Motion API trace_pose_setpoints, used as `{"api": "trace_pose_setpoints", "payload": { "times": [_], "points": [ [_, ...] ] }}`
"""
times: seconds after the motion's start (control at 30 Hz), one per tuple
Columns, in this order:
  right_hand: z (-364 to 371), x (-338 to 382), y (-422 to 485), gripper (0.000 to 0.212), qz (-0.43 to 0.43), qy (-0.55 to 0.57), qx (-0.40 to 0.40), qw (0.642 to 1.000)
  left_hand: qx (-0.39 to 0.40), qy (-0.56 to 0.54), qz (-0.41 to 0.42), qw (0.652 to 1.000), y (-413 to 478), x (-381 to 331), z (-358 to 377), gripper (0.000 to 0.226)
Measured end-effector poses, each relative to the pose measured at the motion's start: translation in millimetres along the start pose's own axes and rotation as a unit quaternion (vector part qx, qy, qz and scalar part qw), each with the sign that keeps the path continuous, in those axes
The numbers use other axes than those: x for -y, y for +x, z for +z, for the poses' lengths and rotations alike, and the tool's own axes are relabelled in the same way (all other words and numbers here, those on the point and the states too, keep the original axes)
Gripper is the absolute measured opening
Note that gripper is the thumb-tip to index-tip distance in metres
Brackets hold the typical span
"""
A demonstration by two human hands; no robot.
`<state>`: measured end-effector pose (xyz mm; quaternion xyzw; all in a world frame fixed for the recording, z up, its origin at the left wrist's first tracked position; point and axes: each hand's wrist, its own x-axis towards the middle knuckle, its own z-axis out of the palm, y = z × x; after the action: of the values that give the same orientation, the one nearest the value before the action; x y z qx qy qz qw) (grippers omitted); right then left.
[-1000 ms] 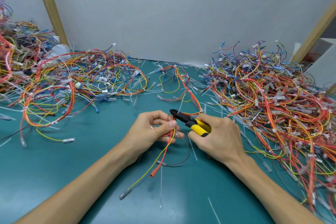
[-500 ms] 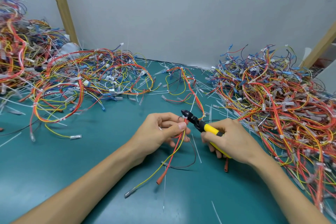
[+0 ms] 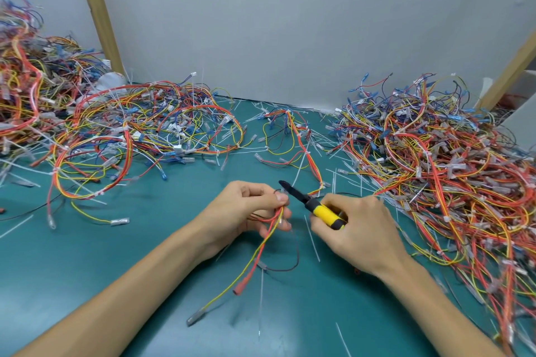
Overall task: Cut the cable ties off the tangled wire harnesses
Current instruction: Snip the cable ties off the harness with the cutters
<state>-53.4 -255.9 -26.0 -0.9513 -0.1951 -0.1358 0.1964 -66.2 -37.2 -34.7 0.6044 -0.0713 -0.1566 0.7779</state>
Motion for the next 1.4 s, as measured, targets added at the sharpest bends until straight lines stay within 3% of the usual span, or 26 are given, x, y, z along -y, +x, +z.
{"api": "trace_pose_setpoints", "payload": {
  "times": [0.27,0.5,0.63,0.83,1.2,1.4],
  "points": [
    [5.6,1.2,-1.9,0.018,-0.027,-0.048,-0.073,0.996,0.0,-0.006,-0.02,1.0,3.5,1.2,-4.9,0.017],
    [4.2,-0.9,2.3,0.038,-0.053,-0.033,-0.1,0.993,0.009,-0.005,-0.018,1.0,3.4,0.9,-6.2,0.013],
    [0.5,-3.5,2.8,0.039,-0.044,-0.024,-0.092,0.994,0.01,-0.002,-0.015,1.0,3.5,1.0,-7.5,0.012],
    [-0.6,-2.0,0.3,0.024,-0.018,-0.053,-0.06,0.997,0.014,0.005,-0.014,1.0,3.7,1.7,-7.8,0.015],
    [0.9,-3.4,0.6,0.03,0.005,-0.067,-0.038,0.997,0.023,0.0,-0.008,1.0,2.7,2.0,-7.7,0.018],
    [1.5,-4.0,0.6,0.031,-0.027,-0.052,-0.03,0.998,0.021,0.002,-0.011,1.0,1.3,0.9,-7.1,0.019]
  ]
}}
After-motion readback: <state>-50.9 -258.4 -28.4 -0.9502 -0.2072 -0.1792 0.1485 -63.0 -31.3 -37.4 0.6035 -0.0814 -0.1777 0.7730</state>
